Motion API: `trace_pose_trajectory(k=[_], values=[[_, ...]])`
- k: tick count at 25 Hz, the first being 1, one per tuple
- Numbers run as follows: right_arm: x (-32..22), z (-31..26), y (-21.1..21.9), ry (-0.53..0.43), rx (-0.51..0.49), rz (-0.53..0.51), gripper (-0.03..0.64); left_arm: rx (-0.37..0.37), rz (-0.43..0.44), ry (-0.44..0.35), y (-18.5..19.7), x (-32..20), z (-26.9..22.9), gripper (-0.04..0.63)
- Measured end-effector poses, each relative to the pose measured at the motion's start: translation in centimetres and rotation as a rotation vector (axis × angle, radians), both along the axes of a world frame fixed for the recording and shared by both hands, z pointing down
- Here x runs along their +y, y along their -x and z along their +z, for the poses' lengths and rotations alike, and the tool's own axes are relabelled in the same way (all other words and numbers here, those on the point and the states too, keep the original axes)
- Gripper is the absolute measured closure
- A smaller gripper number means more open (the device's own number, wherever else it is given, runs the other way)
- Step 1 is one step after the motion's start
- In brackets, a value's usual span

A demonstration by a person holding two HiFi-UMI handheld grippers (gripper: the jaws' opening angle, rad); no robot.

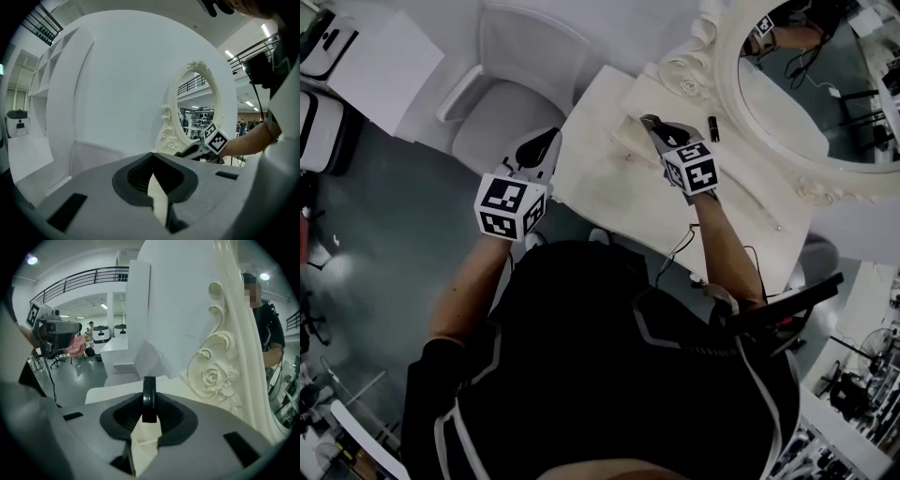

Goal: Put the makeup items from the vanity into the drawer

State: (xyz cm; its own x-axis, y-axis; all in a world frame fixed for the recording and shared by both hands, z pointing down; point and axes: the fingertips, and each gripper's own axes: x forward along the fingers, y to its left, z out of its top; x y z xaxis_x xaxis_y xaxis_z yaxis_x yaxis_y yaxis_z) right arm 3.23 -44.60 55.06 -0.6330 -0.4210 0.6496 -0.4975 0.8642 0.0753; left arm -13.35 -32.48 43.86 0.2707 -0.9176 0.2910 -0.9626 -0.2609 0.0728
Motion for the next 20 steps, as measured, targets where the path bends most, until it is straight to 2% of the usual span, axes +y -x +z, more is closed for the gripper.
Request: trace_pose_trajectory(k=[5,11,20], values=[[-0.7,4.2,0.4,0.051,0.072,-0.046,0.522,0.028,-0.027,0.007,1.0,-0.8,1.0,0.592],[-0.6,7.9,0.5,0.076,0.190,-0.125,0.521,0.015,-0.050,0.047,1.4,-0.6,2.3,0.592],[-0.3,11.2,0.6,0.139,0.294,-0.216,0.520,0.006,-0.082,0.070,2.1,-0.3,3.3,0.592]])
